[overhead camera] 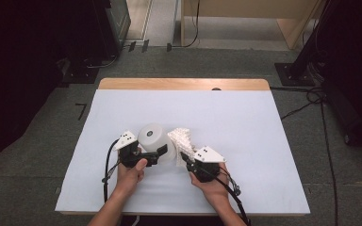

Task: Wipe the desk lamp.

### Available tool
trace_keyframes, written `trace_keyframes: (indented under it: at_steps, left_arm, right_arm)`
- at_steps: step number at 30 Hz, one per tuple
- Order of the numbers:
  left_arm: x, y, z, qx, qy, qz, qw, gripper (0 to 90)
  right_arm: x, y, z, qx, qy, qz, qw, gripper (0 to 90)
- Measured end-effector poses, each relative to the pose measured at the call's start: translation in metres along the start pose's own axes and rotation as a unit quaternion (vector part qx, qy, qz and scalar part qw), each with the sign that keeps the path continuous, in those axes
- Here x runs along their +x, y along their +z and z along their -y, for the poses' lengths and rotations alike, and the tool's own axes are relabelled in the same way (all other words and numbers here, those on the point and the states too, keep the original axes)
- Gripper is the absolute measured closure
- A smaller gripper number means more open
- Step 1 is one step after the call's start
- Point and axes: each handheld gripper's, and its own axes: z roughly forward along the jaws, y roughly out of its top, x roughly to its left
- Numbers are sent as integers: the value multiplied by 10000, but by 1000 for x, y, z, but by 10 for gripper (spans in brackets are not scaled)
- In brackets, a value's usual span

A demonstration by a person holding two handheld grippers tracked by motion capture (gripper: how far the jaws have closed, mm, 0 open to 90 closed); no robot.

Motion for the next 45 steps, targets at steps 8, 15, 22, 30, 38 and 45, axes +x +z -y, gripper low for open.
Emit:
trace_keyframes:
  at_steps: [8,15,22,30,38,45]
  left_arm:
    - [-7,10,5,392,263,218,9986,89]
    - [-17,21,10,813,595,220,9947,89]
    - [-17,20,8,812,655,189,9944,89]
    - [-5,6,-1,475,398,75,9980,89]
    - [-12,11,4,509,1091,-731,9900,89]
    - [-14,17,12,472,1355,-1359,9803,88]
  right_arm:
    - [7,-5,-4,-165,-175,123,9996,761]
    - [8,-15,-12,-380,-345,258,9983,762]
    - [8,-19,-15,-488,-399,263,9977,762]
    - [15,-3,-2,-133,-551,214,9982,761]
    - [5,0,0,-41,-364,220,9991,754]
    - [-23,-13,-4,-247,15,479,9985,756]
